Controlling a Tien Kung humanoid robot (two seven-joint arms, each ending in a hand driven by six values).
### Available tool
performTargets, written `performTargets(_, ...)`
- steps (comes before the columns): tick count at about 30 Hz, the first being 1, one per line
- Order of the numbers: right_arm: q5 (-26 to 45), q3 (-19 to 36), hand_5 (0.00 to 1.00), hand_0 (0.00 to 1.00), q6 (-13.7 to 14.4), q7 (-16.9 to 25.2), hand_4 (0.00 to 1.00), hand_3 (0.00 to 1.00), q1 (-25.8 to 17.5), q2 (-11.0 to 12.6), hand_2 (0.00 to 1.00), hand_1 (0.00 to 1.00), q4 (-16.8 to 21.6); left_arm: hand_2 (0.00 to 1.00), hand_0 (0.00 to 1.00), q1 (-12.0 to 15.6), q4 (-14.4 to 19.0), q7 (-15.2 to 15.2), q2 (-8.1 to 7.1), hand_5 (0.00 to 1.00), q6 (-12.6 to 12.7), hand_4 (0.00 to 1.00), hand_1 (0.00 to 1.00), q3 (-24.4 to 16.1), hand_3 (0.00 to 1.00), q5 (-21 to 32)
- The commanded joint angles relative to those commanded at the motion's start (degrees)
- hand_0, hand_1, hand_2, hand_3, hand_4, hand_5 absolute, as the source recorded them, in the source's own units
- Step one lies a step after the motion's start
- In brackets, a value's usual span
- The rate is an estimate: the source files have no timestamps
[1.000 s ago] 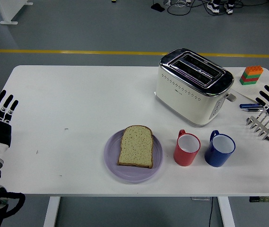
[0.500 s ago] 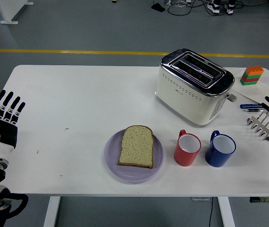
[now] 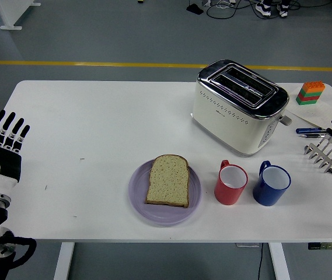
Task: Push plate across desktop,pick up the break from the machine,place the break in the plate
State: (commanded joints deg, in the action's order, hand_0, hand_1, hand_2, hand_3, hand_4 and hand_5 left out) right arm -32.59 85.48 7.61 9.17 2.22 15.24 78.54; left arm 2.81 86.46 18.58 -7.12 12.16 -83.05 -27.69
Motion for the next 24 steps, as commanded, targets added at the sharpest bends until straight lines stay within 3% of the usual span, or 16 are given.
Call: performTargets(24, -0.18, 0.82, 0.355, 0.725, -0.01, 0.30, 0.540, 0.669, -1.00, 0.43, 0.713, 0.698, -0.26, 0.781, 0.767, 0.84, -0.26, 0.24, 0.20, 0.998, 0.08, 0.536, 0.765, 0.10, 0.733, -0.19)
